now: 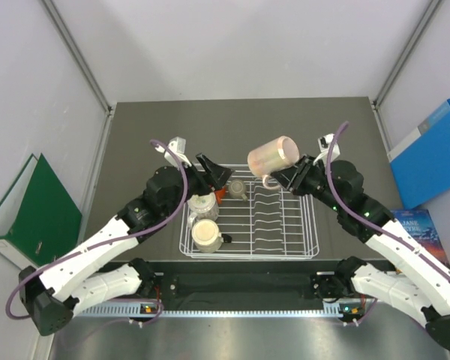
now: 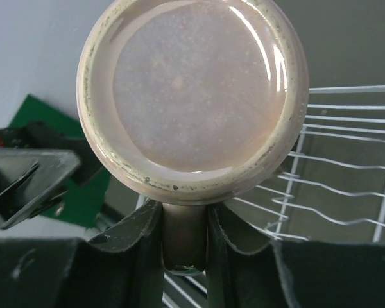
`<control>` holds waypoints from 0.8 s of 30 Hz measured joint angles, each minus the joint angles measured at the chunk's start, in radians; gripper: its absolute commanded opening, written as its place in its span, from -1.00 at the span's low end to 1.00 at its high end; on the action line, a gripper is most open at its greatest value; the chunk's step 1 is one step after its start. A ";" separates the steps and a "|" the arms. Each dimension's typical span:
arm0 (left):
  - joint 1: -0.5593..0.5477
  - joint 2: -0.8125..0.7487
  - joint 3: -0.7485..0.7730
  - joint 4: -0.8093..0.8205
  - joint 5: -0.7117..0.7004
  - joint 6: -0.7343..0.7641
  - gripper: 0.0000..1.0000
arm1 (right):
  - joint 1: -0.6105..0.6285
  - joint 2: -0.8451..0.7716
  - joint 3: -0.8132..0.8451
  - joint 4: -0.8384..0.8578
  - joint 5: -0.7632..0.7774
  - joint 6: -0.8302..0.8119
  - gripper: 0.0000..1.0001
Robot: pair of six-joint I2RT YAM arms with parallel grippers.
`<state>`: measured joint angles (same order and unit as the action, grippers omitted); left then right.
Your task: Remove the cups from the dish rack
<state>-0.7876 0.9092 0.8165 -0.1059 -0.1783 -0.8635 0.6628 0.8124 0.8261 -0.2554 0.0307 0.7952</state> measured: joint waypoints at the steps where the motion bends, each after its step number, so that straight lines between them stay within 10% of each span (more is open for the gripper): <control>1: 0.003 0.014 -0.001 0.029 0.022 -0.010 0.49 | -0.015 0.000 -0.010 0.024 -0.042 0.006 -1.00; 24: 0.122 0.269 -0.095 0.815 0.456 -0.340 0.27 | -0.161 -0.052 -0.187 0.404 -0.506 0.187 -1.00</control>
<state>-0.6651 1.1778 0.7216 0.7090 0.2775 -1.2030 0.5014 0.7605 0.6388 0.1490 -0.4755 0.9825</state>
